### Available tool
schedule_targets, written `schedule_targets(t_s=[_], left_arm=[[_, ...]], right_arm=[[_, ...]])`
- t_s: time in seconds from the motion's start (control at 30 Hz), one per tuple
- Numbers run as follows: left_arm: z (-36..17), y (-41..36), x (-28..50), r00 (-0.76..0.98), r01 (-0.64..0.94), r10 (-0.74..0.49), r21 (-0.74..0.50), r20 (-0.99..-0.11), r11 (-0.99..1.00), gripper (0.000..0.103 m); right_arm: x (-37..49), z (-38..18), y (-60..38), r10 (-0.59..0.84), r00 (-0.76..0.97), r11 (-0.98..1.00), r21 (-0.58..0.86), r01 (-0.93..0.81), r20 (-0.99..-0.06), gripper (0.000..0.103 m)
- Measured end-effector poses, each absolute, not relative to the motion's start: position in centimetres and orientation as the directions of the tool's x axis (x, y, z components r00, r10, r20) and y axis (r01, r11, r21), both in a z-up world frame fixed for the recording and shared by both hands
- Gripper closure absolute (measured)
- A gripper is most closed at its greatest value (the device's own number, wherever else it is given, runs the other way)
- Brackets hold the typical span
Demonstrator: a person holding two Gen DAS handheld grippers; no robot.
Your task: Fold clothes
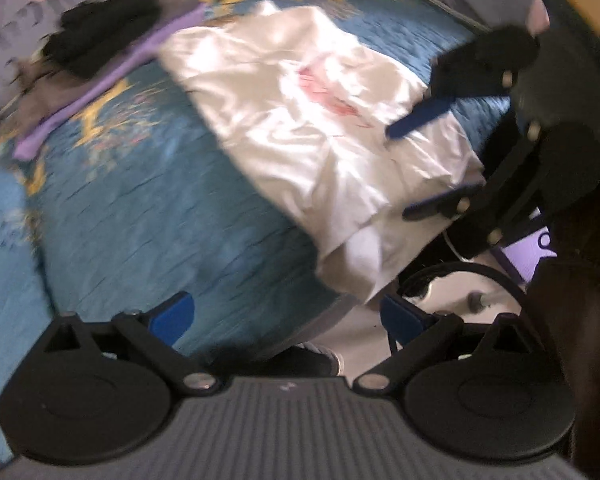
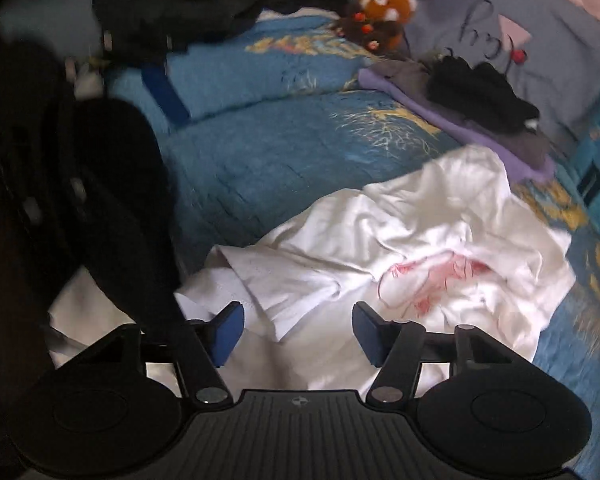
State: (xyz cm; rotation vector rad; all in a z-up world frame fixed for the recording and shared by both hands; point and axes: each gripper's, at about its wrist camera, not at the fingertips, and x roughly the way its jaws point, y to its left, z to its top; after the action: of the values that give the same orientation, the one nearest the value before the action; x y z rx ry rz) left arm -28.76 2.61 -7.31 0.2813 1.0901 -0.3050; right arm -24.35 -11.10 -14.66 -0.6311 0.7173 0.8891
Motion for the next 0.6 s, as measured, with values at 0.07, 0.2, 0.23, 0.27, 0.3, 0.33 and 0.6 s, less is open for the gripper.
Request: schedule_targets(t_s=[0.07,0.2,0.23,0.27,0.3,0.33,0.6], left_arm=[[-7.1,3.3,-28.8,0.439,0.344,-0.107,0.057,-0.892,0.937,0.001],[-7.1,4.3,-28.6,0.45,0.291,-0.112,0.027,-0.886,0.956,0.001],[-7.2,4.3,-28.6,0.451,0.282,-0.113,0.021,-0.885,0.959,0.001],[-7.3,4.4,-28.5,0.452,0.272,-0.114,0.016,-0.885,0.962,0.001],[-7.4,4.4,-28.4,0.454,0.269,-0.117,0.011,-0.883,0.963,0.001],[-7.4,4.3,-28.4,0.457,0.267,-0.122,0.006,-0.881,0.964,0.001],[-7.3,4.3,-28.5,0.471,0.25,-0.114,0.008,-0.875,0.968,0.001]], right_arm=[[-24.2,-15.4,-10.3,0.436,0.447,0.47,-0.226,-0.853,-0.781,0.05],[-24.1,-16.6,-9.6,0.397,0.446,0.46,-0.247,-0.853,-0.802,0.066],[-24.2,-16.9,-9.5,0.387,0.452,0.457,-0.259,-0.851,-0.804,0.067],[-24.3,-16.9,-9.5,0.381,0.462,0.459,-0.27,-0.846,-0.801,0.071],[-24.3,-16.9,-9.5,0.382,0.464,0.466,-0.267,-0.844,-0.799,0.075],[-24.3,-16.9,-9.5,0.384,0.467,0.472,-0.265,-0.841,-0.797,0.083],[-24.3,-14.8,-10.8,0.4,0.465,0.538,-0.208,-0.817,-0.79,0.101]])
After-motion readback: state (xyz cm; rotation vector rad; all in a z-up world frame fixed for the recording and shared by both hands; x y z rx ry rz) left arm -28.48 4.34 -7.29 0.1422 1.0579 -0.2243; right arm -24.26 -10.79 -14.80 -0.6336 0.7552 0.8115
